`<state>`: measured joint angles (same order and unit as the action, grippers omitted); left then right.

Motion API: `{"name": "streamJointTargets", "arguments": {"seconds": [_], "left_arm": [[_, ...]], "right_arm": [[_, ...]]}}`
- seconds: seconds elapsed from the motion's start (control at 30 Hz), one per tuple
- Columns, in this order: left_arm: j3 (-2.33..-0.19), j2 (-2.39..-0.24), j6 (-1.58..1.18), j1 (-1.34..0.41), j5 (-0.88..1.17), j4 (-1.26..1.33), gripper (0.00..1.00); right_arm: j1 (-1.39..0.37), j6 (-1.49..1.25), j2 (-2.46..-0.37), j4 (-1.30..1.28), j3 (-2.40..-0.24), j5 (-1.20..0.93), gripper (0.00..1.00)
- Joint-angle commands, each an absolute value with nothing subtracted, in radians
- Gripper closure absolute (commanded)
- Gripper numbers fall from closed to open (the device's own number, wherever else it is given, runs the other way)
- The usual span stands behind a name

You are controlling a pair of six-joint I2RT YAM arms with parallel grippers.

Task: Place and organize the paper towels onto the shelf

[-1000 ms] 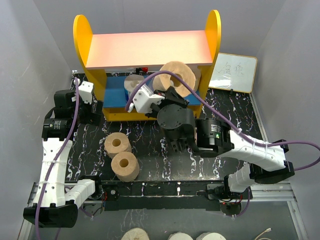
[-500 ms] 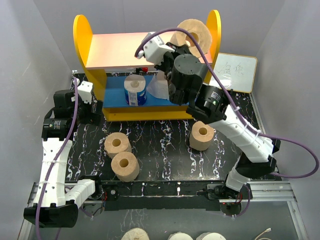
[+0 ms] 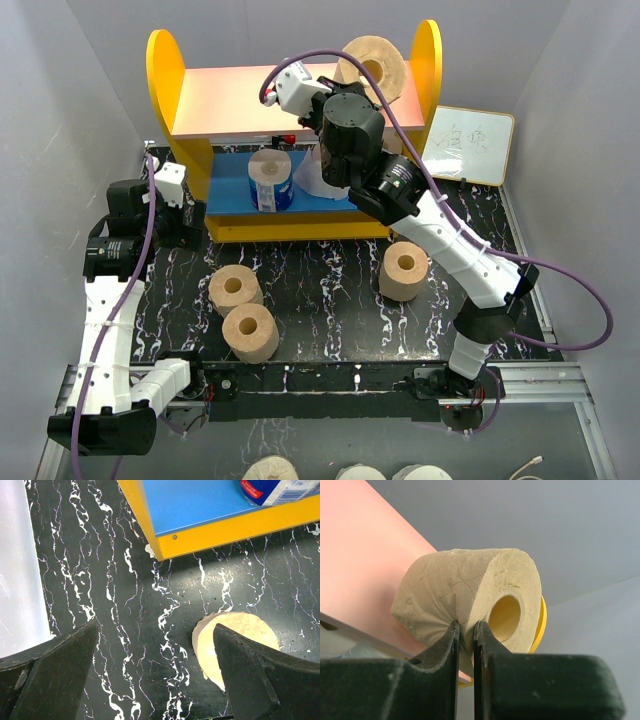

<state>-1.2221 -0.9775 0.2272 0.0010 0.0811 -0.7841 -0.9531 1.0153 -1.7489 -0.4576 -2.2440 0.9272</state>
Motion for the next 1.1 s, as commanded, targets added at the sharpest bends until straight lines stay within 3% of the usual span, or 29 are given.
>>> {"name": "streamJointTargets", "arguments": {"seconds": [0.0, 0.7, 0.77, 0.87, 1.07], "left_arm": [[-1.214, -0.954, 0.217, 0.008, 0.098, -0.767, 0.01], [-1.205, -0.951, 0.206, 0.008, 0.120, -0.764, 0.01], [-1.206, -0.950, 0.205, 0.008, 0.119, -0.764, 0.01], [-1.206, -0.952, 0.204, 0.007, 0.121, -0.765, 0.01], [-1.206, -0.953, 0.205, 0.007, 0.118, -0.761, 0.01]], "right_arm": [[-0.926, 1.048, -1.729, -0.335, -2.260, 0.936, 1.00], [-0.860, 1.044, -1.677, -0.320, -2.206, 0.961, 1.00], [-0.853, 1.050, -1.672, -0.282, -2.194, 0.973, 0.85], [-0.853, 1.080, -1.668, -0.196, -2.182, 0.996, 0.52], [-0.869, 1.170, -1.659, -0.019, -2.151, 0.998, 0.37]]}}
